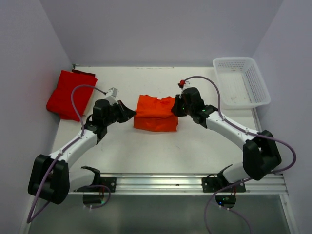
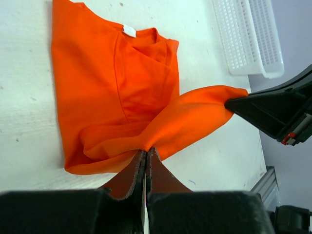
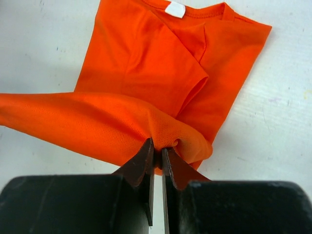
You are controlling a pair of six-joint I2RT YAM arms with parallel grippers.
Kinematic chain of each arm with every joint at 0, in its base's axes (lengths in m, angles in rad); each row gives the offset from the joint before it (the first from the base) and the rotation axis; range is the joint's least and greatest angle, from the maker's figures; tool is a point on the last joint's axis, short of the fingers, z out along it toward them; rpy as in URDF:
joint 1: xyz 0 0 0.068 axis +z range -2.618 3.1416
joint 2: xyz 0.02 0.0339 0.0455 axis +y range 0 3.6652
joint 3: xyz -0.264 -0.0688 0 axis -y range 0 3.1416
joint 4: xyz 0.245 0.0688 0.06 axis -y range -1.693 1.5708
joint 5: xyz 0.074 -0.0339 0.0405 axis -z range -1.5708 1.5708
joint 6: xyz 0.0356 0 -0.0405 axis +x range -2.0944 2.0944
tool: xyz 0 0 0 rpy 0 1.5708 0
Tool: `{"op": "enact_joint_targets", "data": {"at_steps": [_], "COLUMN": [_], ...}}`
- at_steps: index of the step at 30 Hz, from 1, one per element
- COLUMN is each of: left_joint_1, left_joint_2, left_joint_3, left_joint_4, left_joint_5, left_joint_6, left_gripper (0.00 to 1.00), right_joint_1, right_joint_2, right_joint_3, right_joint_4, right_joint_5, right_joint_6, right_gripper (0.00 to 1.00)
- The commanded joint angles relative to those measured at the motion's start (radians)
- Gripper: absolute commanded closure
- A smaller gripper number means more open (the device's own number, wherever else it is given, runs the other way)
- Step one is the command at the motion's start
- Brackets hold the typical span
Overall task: Fold and stack the t-shirts
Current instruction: Fold the tshirt
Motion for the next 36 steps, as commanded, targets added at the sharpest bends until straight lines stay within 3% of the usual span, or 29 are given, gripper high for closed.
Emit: {"op": "enact_joint_targets", "data": {"at_steps": [1,7,10,13,15,16,17,18,19,20,21,22,23,24,27,33,36], "left_joint_1": [0.042,0.103,0.132,0.155,0.171,0.175,0.181,0.185,0.186,0.185,0.186,0.185,0.183,0.183,0.186,0.189,0.192], "left_joint_2": [0.048,0.191,0.306,0.484,0.663,0.726,0.859,0.928,1.060,1.113,1.147,1.150,1.092,1.002,0.915,0.917,0.970], "left_joint_3": [0.045,0.110,0.212,0.416,0.648,0.730,0.909,1.015,1.238,1.350,1.439,1.451,1.394,1.236,1.100,1.124,1.159], "left_joint_4": [0.119,0.232,0.279,0.295,0.260,0.257,0.247,0.178,0.126,-0.027,-0.080,-0.082,0.006,0.080,0.228,0.081,0.006], "left_joint_5": [0.000,0.059,0.095,0.156,0.150,0.091,0.057,0.023,0.023,0.021,0.003,-0.006,-0.016,-0.038,-0.054,0.000,0.035], "left_joint_6": [0.030,0.001,-0.003,0.004,0.018,0.020,0.014,0.006,0.004,0.032,0.055,0.072,0.089,0.090,0.103,0.181,0.219], "left_gripper": [1.00,1.00,1.00,1.00,1.00,1.00,0.84,0.64,0.49,0.23,0.20,0.18,0.00,0.00,0.00,0.00,0.00], "right_joint_1": [-0.011,-0.048,-0.063,-0.085,-0.105,-0.112,-0.120,-0.118,-0.120,-0.118,-0.120,-0.120,-0.123,-0.122,-0.123,-0.117,-0.118], "right_joint_2": [0.060,0.201,0.273,0.387,0.473,0.608,0.676,0.756,0.881,0.943,0.977,0.991,0.947,0.904,0.765,0.640,0.648], "right_joint_3": [0.108,0.249,0.349,0.500,0.613,0.777,0.875,0.967,1.167,1.270,1.352,1.395,1.353,1.196,1.020,0.769,0.760], "right_joint_4": [0.078,0.069,0.049,0.011,-0.017,-0.046,-0.086,-0.091,-0.115,-0.193,-0.216,-0.215,-0.136,-0.067,0.115,0.228,0.224], "right_joint_5": [0.025,0.030,0.050,0.146,0.246,0.289,0.330,0.401,0.418,0.427,0.443,0.444,0.435,0.415,0.397,0.336,0.259], "right_joint_6": [-0.033,-0.033,-0.038,-0.019,-0.007,0.016,0.014,-0.001,-0.048,-0.068,-0.088,-0.113,-0.122,-0.133,-0.139,-0.139,-0.133], "right_gripper": [1.00,1.00,1.00,1.00,1.00,1.00,0.99,0.54,0.34,0.17,0.01,0.01,0.01,0.01,0.01,0.01,0.01]}}
